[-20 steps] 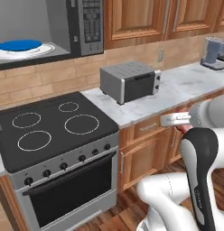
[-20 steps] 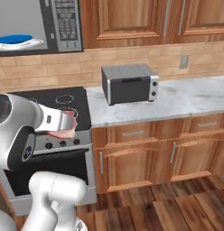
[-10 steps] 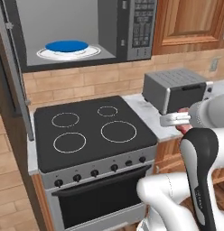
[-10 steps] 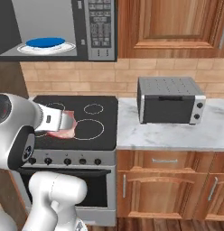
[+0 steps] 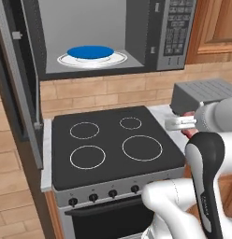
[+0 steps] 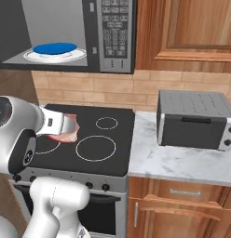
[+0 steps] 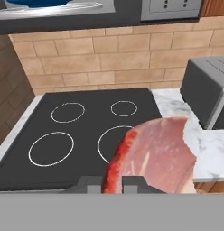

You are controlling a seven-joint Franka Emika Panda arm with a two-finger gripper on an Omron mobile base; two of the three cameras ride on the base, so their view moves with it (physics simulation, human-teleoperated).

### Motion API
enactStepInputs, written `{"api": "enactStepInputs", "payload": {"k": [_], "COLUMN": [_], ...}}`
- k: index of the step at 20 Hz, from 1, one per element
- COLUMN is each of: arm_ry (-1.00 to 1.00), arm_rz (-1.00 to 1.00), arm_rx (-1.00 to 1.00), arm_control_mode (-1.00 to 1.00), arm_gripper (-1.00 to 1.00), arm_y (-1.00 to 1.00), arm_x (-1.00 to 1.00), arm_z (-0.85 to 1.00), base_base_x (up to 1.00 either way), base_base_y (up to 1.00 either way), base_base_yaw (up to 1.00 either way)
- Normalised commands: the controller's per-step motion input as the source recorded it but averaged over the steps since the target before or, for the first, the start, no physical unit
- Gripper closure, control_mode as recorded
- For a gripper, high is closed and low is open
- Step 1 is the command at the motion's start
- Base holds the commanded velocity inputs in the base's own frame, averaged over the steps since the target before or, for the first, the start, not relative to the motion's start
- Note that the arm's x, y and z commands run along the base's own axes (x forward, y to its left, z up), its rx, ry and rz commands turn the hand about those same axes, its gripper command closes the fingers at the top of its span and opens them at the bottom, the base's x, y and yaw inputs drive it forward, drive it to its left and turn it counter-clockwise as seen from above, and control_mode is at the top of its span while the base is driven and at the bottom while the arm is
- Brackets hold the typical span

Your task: Transport the steak from the fridge to the microwave and turn on the microwave.

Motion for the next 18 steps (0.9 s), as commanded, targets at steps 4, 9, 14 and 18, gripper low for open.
{"api": "enactStepInputs", "payload": {"k": [4,9,14,18], "arm_ry": [0.0,0.0,0.0,0.0], "arm_rz": [0.0,0.0,0.0,0.0], "arm_rx": [0.0,0.0,0.0,0.0], "arm_control_mode": [1.0,1.0,1.0,1.0], "arm_gripper": [1.0,1.0,1.0,1.0], "arm_y": [0.0,0.0,0.0,0.0], "arm_x": [0.0,0.0,0.0,0.0], "arm_z": [0.0,0.0,0.0,0.0], "base_base_x": [0.14,0.05,0.28,0.39], "base_base_y": [0.09,0.12,0.12,0.22], "base_base_yaw": [0.23,0.17,0.11,0.05]}}
